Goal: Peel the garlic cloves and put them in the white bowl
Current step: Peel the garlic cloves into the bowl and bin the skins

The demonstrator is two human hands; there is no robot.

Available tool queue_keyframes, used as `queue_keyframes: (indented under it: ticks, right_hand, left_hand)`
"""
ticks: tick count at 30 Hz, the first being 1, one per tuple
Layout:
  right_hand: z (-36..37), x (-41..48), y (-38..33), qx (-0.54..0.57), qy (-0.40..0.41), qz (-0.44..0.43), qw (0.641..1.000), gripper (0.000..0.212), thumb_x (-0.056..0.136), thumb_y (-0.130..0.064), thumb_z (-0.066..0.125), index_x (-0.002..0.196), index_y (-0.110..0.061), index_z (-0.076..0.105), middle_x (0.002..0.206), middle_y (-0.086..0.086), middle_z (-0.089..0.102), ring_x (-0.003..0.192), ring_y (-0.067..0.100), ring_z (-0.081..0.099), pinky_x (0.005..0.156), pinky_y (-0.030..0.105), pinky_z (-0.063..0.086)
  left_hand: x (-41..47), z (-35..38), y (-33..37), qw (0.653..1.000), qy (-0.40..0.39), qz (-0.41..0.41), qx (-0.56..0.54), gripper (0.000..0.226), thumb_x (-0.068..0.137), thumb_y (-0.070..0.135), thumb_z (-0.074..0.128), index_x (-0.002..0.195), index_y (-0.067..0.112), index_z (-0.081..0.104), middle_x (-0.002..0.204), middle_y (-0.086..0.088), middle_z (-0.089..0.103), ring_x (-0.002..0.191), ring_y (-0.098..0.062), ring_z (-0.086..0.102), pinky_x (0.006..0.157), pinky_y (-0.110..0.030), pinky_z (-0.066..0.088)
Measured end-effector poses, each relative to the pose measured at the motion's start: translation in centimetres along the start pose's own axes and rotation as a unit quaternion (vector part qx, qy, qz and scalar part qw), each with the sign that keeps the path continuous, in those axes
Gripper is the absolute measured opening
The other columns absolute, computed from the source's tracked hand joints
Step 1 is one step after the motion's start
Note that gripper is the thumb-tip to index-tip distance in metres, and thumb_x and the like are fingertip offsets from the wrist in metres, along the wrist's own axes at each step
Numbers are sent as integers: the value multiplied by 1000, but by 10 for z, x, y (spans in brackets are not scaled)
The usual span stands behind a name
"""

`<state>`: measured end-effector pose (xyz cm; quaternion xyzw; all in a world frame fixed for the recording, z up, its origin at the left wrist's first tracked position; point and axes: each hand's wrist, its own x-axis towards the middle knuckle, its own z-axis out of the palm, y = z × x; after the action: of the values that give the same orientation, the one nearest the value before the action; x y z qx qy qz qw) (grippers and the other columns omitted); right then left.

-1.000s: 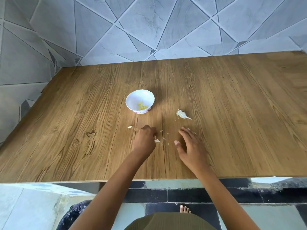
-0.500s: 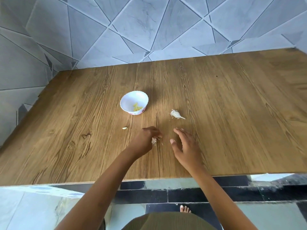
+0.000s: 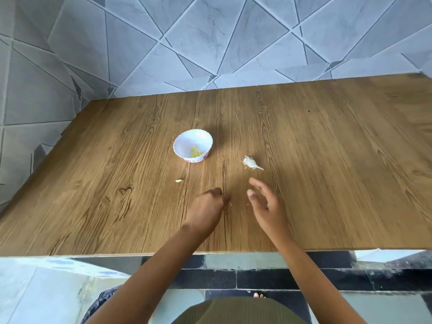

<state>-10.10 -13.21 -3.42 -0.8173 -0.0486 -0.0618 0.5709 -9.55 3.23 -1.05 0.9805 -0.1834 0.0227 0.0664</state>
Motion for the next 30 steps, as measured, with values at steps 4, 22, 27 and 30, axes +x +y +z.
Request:
queue_keyframes:
  ticks: [4, 22, 27, 30]
  right_hand:
    - [-10, 6, -22, 271, 13, 165, 948, 21, 98, -19, 48, 113, -18, 62, 114, -4, 65, 106, -1, 59, 93, 16, 45]
    - [-22, 16, -45, 599, 80, 416, 679, 28, 99, -11, 39, 77, -3, 54, 52, 7, 61, 48, 15, 61, 49, 25, 49]
    - [-19, 17, -33, 615, 62, 407, 673, 34, 101, -16, 35, 88, 4, 59, 77, 17, 65, 77, 25, 61, 80, 35, 51]
    - [-25, 17, -27, 614, 61, 402, 677, 36, 101, -18, 32, 96, 6, 59, 93, 20, 63, 89, 27, 60, 85, 37, 49]
  left_hand:
    - [22, -14, -13, 959, 16, -119, -258, 15, 79, -2, 63, 81, 9, 73, 77, -5, 71, 68, -17, 64, 69, -31, 53]
    - [35, -27, 58, 982, 70, 17, -176, 10, 77, 5, 62, 80, 12, 68, 76, -3, 68, 66, -21, 63, 57, -33, 51]
    - [42, -23, 41, 966, 92, -14, -241, 21, 78, -5, 60, 84, 11, 72, 78, -3, 72, 70, -18, 67, 65, -30, 54]
    - [53, -17, 18, 974, 68, -61, -206, 31, 83, -10, 52, 99, 7, 73, 93, -9, 73, 83, -22, 68, 77, -35, 55]
